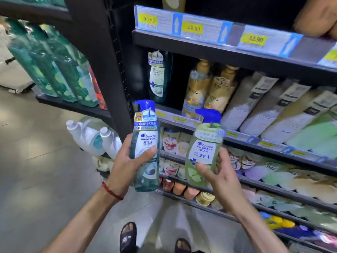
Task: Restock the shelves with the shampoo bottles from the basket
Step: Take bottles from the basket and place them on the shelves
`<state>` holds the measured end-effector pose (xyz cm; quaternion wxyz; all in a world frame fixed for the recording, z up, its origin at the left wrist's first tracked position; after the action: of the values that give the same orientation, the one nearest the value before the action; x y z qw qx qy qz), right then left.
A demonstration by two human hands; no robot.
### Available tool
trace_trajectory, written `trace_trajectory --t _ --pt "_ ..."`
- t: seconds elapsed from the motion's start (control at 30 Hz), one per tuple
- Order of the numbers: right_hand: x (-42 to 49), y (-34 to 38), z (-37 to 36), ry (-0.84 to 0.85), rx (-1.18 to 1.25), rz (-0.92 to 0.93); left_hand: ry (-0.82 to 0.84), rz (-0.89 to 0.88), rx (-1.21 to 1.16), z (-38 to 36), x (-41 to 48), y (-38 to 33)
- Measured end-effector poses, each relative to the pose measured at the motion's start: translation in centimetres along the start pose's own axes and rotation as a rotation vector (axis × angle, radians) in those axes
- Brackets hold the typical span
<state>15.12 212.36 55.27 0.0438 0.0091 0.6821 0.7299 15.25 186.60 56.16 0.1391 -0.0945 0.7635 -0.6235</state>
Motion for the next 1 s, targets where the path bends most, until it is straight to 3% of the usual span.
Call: trace_trajectory --t 0.23,0.37,0.47,0.73,1.0 --pt "1.7 3.3 -5.9 -0.177 -0.183 0.163 0.198 0.036 0.039 2.7 6.3 -2.0" --pt "3.1 4.9 -8.3 -0.198 -0.201 0.234 0.251 0.035 0.073 3.7 8.3 -3.0" --pt "4.3 6.9 -9.0 -0.266 -0.232 0.374 0.268 -0.005 0.084 4.3 9.2 -4.0" --pt "8.1 10.9 -9.7 -0.400 -0.166 0.518 0.296 -0.041 0.083 5.0 9.3 -5.4" --pt "11.0 10.7 -10.2 -0.468 -0.268 0.502 0.236 -0.023 0.047 6.2 9.3 -5.3"
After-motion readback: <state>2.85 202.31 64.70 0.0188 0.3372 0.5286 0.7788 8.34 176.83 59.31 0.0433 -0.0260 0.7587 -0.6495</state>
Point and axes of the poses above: each hand's wrist, its own x-axis towards the middle knuckle, its own z-axis out of the back of the hand, y = z × x, the point moved 9 cm from there along x, towards the middle knuckle, and after that the axes turned 11 degrees about -y, right-handed, at the moved point
